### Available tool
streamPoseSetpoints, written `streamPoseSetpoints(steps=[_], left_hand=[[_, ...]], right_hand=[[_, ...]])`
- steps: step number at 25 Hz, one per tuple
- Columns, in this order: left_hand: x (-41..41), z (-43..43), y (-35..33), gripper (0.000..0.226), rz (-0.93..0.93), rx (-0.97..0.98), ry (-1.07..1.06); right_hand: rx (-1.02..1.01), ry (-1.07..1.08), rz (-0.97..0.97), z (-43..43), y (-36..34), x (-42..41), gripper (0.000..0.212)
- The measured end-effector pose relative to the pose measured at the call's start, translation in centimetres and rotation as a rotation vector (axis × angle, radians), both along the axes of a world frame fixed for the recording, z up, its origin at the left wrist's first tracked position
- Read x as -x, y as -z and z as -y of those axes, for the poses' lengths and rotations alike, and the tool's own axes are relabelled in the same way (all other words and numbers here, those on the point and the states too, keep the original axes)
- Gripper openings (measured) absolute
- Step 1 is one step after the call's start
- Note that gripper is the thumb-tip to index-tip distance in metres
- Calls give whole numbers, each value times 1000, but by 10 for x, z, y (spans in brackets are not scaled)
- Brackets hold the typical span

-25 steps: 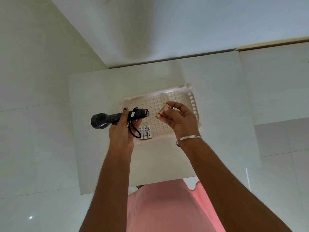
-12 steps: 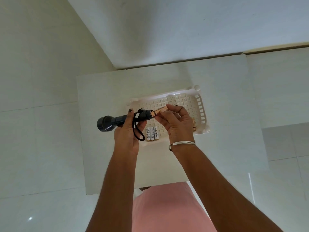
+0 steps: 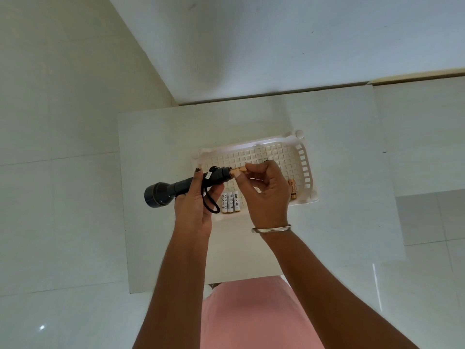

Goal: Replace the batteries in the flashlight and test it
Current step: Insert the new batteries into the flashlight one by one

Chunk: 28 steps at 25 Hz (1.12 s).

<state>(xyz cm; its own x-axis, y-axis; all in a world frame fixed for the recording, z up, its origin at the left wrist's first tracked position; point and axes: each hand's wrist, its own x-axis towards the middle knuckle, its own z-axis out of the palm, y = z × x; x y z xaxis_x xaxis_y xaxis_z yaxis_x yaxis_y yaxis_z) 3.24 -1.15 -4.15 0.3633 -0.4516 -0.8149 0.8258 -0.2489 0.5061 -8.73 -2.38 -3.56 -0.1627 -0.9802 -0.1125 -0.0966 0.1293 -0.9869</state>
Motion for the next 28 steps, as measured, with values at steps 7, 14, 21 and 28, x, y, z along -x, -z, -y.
streamPoseSetpoints(steps=[7,14,21,28], left_hand=[[6,-1,1,8,-27,17,19],[9,-2,-3,12,-87,-12,25],[15,6,-9,8,-109,-1,11],[13,4,-11,7,-89,10,41]], right_hand=[[-6,-94,-26,0,7,11,9],[-45,-267,-210,-3,16,34,20],[-301,-490,-1212,10,47,73,20],[-304,-446,-1231,13,57,72,19]])
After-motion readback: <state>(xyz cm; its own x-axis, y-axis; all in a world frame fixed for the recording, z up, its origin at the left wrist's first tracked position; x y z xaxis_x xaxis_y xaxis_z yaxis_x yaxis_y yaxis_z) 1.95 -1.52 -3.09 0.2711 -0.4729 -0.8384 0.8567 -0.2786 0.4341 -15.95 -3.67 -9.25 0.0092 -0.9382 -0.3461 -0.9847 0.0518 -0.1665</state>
